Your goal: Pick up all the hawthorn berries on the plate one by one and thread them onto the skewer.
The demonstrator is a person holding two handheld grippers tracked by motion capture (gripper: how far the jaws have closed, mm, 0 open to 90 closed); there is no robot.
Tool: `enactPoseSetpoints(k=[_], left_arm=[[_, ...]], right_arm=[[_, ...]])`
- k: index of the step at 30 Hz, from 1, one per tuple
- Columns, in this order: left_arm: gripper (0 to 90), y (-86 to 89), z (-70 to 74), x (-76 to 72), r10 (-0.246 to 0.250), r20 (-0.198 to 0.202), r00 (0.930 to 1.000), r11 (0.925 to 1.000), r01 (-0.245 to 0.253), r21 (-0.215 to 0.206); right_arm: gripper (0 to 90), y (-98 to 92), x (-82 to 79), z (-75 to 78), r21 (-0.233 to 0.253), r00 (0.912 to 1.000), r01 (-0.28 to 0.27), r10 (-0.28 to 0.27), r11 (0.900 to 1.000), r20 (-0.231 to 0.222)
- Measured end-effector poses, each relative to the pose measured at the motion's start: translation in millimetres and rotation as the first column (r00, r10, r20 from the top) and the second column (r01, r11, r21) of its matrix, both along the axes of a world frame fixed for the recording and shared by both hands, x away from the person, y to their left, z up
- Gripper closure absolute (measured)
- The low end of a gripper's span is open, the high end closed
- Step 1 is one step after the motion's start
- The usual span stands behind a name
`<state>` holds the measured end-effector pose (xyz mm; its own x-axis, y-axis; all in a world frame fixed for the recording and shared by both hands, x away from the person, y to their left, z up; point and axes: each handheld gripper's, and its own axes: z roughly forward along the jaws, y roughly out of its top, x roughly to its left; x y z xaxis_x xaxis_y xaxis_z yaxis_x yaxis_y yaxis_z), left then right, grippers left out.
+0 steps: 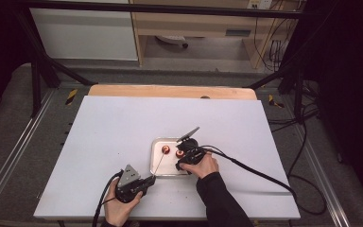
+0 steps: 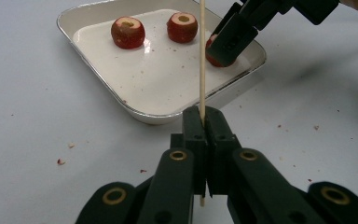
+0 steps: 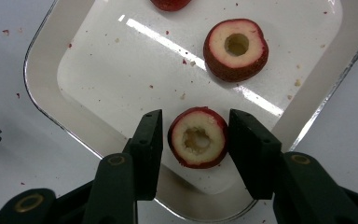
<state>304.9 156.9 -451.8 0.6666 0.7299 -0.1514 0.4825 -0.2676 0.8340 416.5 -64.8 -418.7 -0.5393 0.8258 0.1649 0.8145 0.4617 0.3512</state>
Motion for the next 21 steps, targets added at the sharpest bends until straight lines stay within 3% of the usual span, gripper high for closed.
enactPoseSetpoints(k=[7,13,17,18,21], left_arm=[[88.8,0.2,0.1,-0.2,0.000,0.001,1.0000,1.0000,0.000,-0.003],[88.8,-0.8,0.6,-1.3,0.004,0.012,0.9999,1.0000,-0.004,-0.009],[88.8,-3.4,1.1,-2.5,0.008,0.021,0.9997,0.9997,-0.008,-0.022],[88.8,-4.4,1.2,-2.8,0.011,0.023,0.9997,0.9996,-0.011,-0.025],[88.8,-7.8,1.2,-3.2,0.020,0.020,0.9996,0.9994,-0.019,-0.030]], right_arm=[[59.6,0.4,0.2,-0.5,0.002,0.9999,0.004,-0.004,1.000,-0.012],[59.8,-4.3,-2.2,9.4,0.047,0.9996,0.003,-0.004,0.999,0.027],[59.8,-14.5,-7.2,27.7,0.148,0.9951,0.018,-0.032,0.989,0.094],[59.8,-14.5,-7.2,27.7,0.148,0.9951,0.018,-0.032,0.989,0.094],[59.8,-25.7,-10.6,35.4,0.245,0.9854,0.011,-0.052,0.969,0.162]])
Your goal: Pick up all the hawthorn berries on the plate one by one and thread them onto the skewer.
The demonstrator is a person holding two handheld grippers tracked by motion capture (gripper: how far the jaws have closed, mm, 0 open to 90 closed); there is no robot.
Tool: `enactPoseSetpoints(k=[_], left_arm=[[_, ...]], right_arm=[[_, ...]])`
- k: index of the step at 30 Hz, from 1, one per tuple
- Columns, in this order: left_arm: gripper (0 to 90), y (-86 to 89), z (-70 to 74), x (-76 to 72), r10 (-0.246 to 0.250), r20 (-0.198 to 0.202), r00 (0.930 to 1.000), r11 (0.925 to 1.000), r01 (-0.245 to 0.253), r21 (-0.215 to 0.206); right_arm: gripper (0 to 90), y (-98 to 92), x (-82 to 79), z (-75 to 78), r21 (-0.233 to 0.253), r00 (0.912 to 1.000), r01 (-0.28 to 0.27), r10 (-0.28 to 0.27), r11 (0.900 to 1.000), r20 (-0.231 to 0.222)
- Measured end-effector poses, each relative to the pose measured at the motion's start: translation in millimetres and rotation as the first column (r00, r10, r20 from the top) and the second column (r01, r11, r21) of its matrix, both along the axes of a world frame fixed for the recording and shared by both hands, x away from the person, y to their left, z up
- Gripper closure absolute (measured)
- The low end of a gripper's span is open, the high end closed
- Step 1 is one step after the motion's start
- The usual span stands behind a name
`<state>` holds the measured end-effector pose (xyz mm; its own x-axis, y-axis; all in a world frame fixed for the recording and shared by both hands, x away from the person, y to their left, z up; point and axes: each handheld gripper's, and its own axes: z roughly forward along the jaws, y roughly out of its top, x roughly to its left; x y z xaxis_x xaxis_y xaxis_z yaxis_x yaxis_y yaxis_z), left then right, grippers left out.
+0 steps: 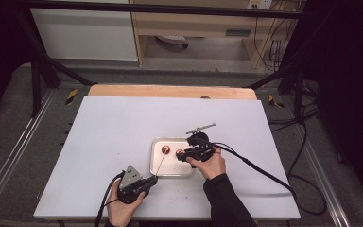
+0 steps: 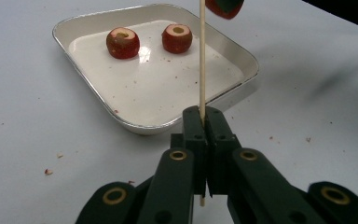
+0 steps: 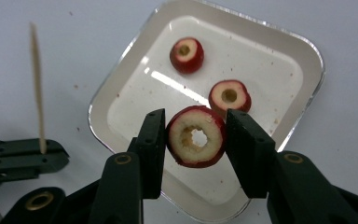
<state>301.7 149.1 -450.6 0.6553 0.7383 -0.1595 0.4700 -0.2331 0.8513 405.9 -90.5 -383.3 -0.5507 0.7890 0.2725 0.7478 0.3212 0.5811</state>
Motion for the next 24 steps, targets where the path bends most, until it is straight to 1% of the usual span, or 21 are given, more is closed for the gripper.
enactPoseSetpoints(k=[2,3,4,5,6,8,10,11,12,14,18,19,21,22,23,24], left_arm=[[88.9,-2.7,0.4,-0.4,0.010,-0.001,0.9999,0.9999,-0.010,-0.006],[88.9,-4.0,0.6,-0.7,0.016,-0.001,0.9999,0.9998,-0.016,-0.012],[88.8,-5.5,0.9,-1.1,0.023,-0.003,0.9997,0.9996,-0.023,-0.017],[88.8,-8.5,1.3,-1.6,0.032,-0.007,0.9995,0.9992,-0.032,-0.024],[88.8,-10.2,1.4,-1.7,0.035,-0.010,0.9993,0.9990,-0.035,-0.027],[88.8,-14.1,1.3,-1.5,0.040,-0.018,0.9990,0.9988,-0.041,-0.029],[88.8,-16.4,1.1,-1.4,0.041,-0.022,0.9989,0.9985,-0.042,-0.034],[88.8,-18.6,1.0,-1.3,0.042,-0.026,0.9988,0.9985,-0.043,-0.034],[88.8,-20.9,0.9,-1.3,0.043,-0.031,0.9986,0.9983,-0.044,-0.037],[88.9,-25.2,0.1,-1.2,0.042,-0.041,0.9983,0.9980,-0.044,-0.046],[88.8,-33.9,-2.3,-2.0,0.046,-0.060,0.9971,0.9964,-0.050,-0.069],[88.9,-33.9,-2.3,-2.0,0.046,-0.060,0.9971,0.9964,-0.050,-0.069],[88.9,-39.0,-2.8,-2.5,0.050,-0.079,0.9956,0.9937,-0.058,-0.096],[88.8,-39.0,-2.8,-2.5,0.050,-0.079,0.9956,0.9937,-0.058,-0.096],[88.9,-42.2,-3.4,-2.1,0.052,-0.093,0.9943,0.9919,-0.063,-0.110],[88.8,-42.2,-3.4,-2.1,0.052,-0.093,0.9943,0.9919,-0.063,-0.110]], right_arm=[[59.9,-5.8,-1.1,0.5,0.042,0.9994,0.012,-0.013,0.999,0.031],[59.9,-5.8,-1.1,0.5,0.042,0.9994,0.012,-0.013,0.999,0.031],[59.9,-8.9,-1.4,0.2,0.063,0.9988,0.018,-0.021,0.998,0.045],[59.8,-14.8,-1.8,-0.6,0.112,0.9965,0.038,-0.046,0.993,0.069],[59.9,-17.5,-2.0,-1.1,0.138,0.9948,0.047,-0.059,0.989,0.083],[59.8,-22.5,-2.1,-2.6,0.196,0.9907,0.062,-0.084,0.979,0.108],[59.9,-25.4,-2.2,-4.2,0.243,0.9849,0.075,-0.110,0.967,0.134],[59.9,-25.4,-2.2,-4.2,0.243,0.9849,0.075,-0.110,0.967,0.134],[59.9,-27.2,-1.9,-5.4,0.290,0.9804,0.085,-0.131,0.953,0.147],[59.9,-28.1,-1.7,-5.8,0.331,0.9762,0.090,-0.149,0.939,0.158],[59.9,-27.4,-2.3,-3.6,0.390,0.9672,0.098,-0.180,0.915,0.179],[59.9,-27.7,-2.2,-2.7,0.405,0.9634,0.098,-0.188,0.909,0.191],[59.9,-27.4,-2.5,-0.3,0.442,0.9592,0.102,-0.206,0.891,0.194],[59.9,-27.0,-2.8,0.6,0.458,0.9563,0.102,-0.214,0.883,0.199],[59.9,-26.8,-3.0,1.2,0.473,0.9549,0.099,-0.217,0.876,0.203],[60.0,-26.5,-3.3,1.3,0.484,0.9528,0.097,-0.222,0.870,0.208]])
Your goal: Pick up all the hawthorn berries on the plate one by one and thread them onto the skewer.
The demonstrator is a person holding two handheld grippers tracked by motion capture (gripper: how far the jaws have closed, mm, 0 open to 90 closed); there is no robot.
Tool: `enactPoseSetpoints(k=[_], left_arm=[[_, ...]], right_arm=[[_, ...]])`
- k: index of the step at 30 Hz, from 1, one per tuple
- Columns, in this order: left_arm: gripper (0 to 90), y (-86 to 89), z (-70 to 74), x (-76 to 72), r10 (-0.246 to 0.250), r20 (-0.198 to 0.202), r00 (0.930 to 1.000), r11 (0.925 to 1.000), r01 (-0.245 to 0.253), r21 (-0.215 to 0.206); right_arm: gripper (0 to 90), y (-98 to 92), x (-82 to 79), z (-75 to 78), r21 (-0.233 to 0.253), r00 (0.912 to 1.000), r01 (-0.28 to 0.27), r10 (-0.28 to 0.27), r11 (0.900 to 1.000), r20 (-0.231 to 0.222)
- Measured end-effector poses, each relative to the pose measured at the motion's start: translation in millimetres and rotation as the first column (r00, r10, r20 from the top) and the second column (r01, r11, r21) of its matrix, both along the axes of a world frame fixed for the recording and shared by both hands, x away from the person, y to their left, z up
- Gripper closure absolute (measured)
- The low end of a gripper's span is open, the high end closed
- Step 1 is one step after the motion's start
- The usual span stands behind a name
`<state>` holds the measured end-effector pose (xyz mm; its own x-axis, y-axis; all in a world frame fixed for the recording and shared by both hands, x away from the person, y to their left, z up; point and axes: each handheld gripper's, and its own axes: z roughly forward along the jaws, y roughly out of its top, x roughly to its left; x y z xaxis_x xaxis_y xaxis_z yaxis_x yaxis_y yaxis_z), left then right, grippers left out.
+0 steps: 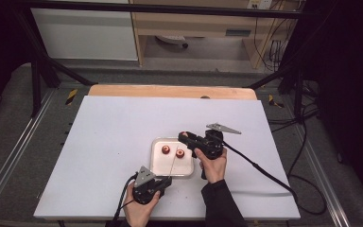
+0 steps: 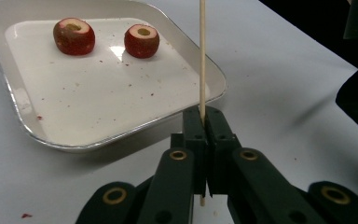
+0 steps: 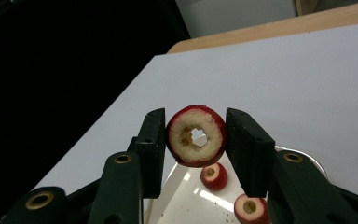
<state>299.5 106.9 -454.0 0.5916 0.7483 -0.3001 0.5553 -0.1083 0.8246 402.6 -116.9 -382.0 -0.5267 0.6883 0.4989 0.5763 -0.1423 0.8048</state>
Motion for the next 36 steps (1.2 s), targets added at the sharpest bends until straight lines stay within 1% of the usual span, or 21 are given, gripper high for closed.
enactPoseSetpoints(k=[1,2,3,4,6,7,8,11,16,17,18,20,24,31,36], left_arm=[[88.9,-3.1,-0.6,0.8,0.003,-0.010,0.9999,0.9999,-0.003,-0.010],[88.9,-3.1,-0.6,0.8,0.003,-0.010,0.9999,0.9999,-0.003,-0.010],[88.9,-5.9,-0.8,1.9,0.004,-0.021,0.9998,0.9996,-0.005,-0.028],[88.9,-5.9,-0.8,1.9,0.004,-0.021,0.9998,0.9996,-0.005,-0.028],[88.9,-7.5,-0.5,3.4,0.010,-0.022,0.9997,0.9991,-0.011,-0.042],[88.9,-8.4,-0.2,3.6,0.008,-0.037,0.9993,0.9983,-0.010,-0.057],[88.9,-9.5,0.1,4.0,0.011,-0.042,0.9990,0.9978,-0.014,-0.065],[88.9,-11.5,0.8,5.5,0.005,-0.047,0.9989,0.9976,-0.008,-0.069],[88.9,-12.4,0.0,8.0,0.013,-0.055,0.9984,0.9966,-0.018,-0.081],[88.9,-12.7,0.1,8.0,0.018,-0.058,0.9982,0.9957,-0.023,-0.089],[88.9,-12.2,0.4,8.3,0.019,-0.050,0.9986,0.9958,-0.023,-0.088],[88.9,-12.2,0.8,8.3,0.021,-0.047,0.9987,0.9949,-0.025,-0.097],[88.9,-11.6,1.8,8.2,0.021,-0.042,0.9989,0.9946,-0.025,-0.101],[88.9,-10.8,2.3,8.5,0.023,-0.044,0.9988,0.9937,-0.028,-0.108],[88.8,-10.7,2.0,9.4,0.021,-0.042,0.9989,0.9940,-0.025,-0.106]], right_arm=[[59.9,0.4,-0.4,-0.2,0.006,0.9999,0.005,-0.005,1.000,0.016],[59.9,0.9,-0.6,-0.2,0.014,0.9997,0.002,-0.002,1.000,0.024],[59.9,1.5,-0.7,-0.8,0.019,0.9995,0.002,-0.003,1.000,0.033],[59.9,2.1,-1.2,-1.3,0.019,0.9990,0.008,-0.008,1.000,0.045],[59.9,2.9,-1.6,-2.4,0.022,0.9981,0.006,-0.007,1.000,0.062],[59.9,3.4,-2.0,-2.5,0.026,0.9977,0.010,-0.012,1.000,0.067],[59.9,3.4,-2.0,-2.5,0.026,0.9977,0.010,-0.012,1.000,0.067],[60.0,4.8,-2.5,-3.0,0.046,0.9964,0.009,-0.013,0.999,0.084],[60.0,6.1,-4.7,-3.0,0.062,0.9959,0.010,-0.015,0.998,0.089],[60.0,6.1,-4.8,-3.3,0.061,0.9955,0.008,-0.014,0.998,0.094],[60.0,6.1,-4.8,-3.3,0.061,0.9955,0.008,-0.014,0.998,0.094],[59.9,6.8,-5.8,-3.6,0.066,0.9950,0.010,-0.017,0.998,0.099],[60.0,7.7,-7.0,-3.9,0.073,0.9953,0.011,-0.018,0.997,0.095],[60.0,8.8,-7.4,-5.7,0.072,0.9951,0.005,-0.013,0.997,0.098],[60.0,9.1,-7.9,-5.7,0.076,0.9950,0.004,-0.011,0.997,0.099]])
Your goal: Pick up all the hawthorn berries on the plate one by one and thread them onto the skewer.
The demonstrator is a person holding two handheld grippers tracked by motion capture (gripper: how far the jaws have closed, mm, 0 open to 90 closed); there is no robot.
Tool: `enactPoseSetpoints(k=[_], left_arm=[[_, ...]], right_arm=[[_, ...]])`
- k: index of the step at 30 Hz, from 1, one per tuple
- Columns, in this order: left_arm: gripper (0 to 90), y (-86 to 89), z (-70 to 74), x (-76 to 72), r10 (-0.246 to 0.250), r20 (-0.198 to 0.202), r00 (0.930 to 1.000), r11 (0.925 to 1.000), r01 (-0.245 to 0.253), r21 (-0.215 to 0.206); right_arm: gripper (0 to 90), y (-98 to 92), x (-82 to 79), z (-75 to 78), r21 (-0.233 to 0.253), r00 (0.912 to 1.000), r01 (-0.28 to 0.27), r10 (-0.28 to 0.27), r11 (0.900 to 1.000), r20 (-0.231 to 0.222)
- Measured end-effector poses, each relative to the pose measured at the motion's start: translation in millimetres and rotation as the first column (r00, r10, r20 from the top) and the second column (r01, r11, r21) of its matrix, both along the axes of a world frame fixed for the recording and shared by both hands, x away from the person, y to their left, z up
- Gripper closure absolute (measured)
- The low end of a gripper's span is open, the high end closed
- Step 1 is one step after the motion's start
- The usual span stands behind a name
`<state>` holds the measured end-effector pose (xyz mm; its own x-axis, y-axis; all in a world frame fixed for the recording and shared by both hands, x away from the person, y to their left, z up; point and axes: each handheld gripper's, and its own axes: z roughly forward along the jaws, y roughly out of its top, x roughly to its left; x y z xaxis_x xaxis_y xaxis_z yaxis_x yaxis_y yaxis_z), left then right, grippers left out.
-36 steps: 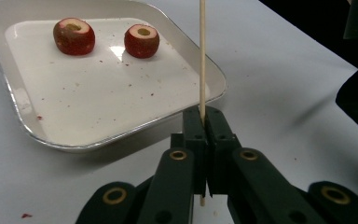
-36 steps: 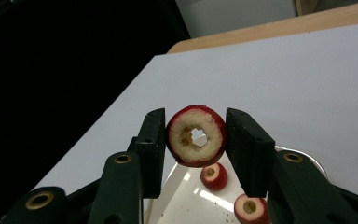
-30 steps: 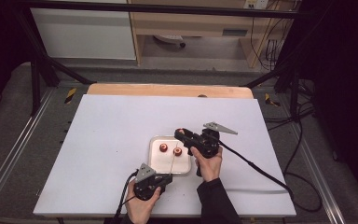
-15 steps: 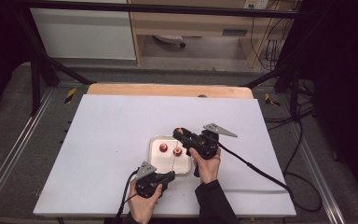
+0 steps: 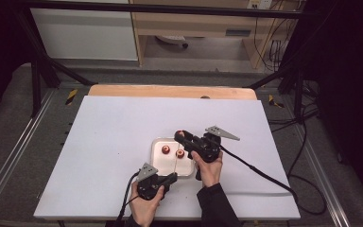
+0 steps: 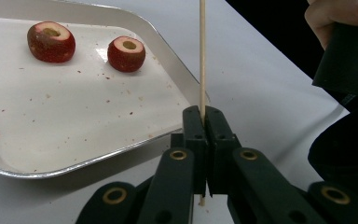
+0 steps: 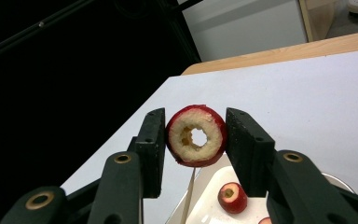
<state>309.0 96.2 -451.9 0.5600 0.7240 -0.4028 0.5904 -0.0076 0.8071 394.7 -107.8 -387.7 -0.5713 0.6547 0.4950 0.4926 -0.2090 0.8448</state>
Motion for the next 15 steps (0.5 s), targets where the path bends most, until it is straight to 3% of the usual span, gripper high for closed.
enactPoseSetpoints(k=[9,15], left_arm=[[88.9,-0.5,-0.1,0.4,0.005,0.000,1.0000,0.9998,-0.005,-0.017],[88.8,-1.2,-0.2,1.4,0.017,-0.017,0.9997,0.9985,-0.018,-0.052]], right_arm=[[60.0,1.6,-0.6,-2.2,0.003,1.0000,-0.004,0.005,1.000,-0.009],[60.0,3.9,-2.6,-5.6,-0.006,0.9999,-0.013,0.013,1.000,-0.008]])
